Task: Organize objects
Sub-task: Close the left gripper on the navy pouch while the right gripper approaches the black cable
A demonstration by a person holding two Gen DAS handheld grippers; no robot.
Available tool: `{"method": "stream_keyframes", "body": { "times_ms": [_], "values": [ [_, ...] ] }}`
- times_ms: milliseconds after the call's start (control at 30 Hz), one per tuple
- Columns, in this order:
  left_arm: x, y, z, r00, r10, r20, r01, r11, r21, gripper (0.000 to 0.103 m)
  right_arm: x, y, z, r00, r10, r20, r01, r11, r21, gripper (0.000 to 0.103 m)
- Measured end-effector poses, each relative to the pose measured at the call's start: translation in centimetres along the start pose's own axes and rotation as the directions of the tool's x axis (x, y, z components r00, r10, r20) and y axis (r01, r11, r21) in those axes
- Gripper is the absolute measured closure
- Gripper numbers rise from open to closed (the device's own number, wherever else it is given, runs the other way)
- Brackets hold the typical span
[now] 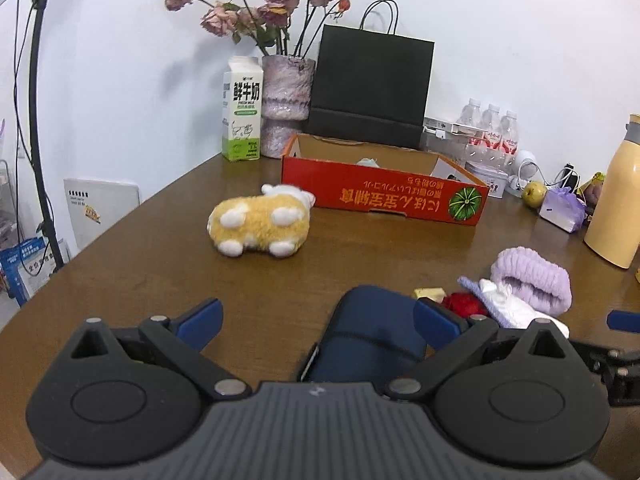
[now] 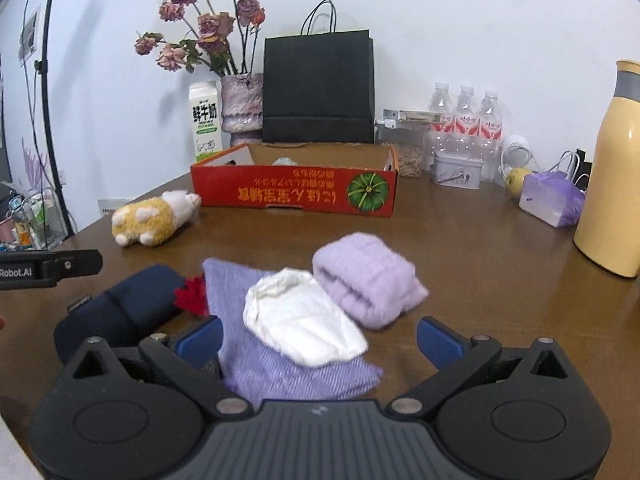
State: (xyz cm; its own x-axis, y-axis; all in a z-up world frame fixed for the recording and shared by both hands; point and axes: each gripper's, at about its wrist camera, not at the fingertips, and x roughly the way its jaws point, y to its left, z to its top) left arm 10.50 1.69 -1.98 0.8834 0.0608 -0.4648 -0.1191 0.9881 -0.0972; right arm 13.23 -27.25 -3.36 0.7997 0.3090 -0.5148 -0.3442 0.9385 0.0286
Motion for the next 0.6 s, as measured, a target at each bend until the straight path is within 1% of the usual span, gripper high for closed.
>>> {"method": "stream_keyframes", "body": {
  "times_ms": [100, 300, 433, 600],
  "values": [
    [0.0, 0.1, -0.7, 1.000, -0.003, -0.014, 0.004, 1.000, 0.011, 0.000, -0.2, 0.1, -1.0, 1.000, 0.005, -0.011, -0.005, 1.000, 0.004, 0.000],
    [-0.2, 0.4, -1.7, 0.998, -0.036, -0.047, 0.037, 0.999, 0.023, 0.000, -0.4, -0.1, -2.3, 1.000, 0.022, -0.016, -0.022, 0.999, 0.031, 0.000],
    [-0.1, 0.1, -2.2, 0.996, -0.053, -0.072, 0.056, 0.997, 0.053, 0.000, -0.6, 0.0, -2.8, 0.999, 0.035, -0.016, -0.035, 0.999, 0.042, 0.000],
    [0.9, -0.8, -2.4, 0.991, -0.078, -0.104, 0.088, 0.991, 0.098, 0.000, -1.0, 1.0, -3.2, 0.998, 0.063, -0.021, -0.063, 0.998, 0.019, 0.000]
  ]
}}
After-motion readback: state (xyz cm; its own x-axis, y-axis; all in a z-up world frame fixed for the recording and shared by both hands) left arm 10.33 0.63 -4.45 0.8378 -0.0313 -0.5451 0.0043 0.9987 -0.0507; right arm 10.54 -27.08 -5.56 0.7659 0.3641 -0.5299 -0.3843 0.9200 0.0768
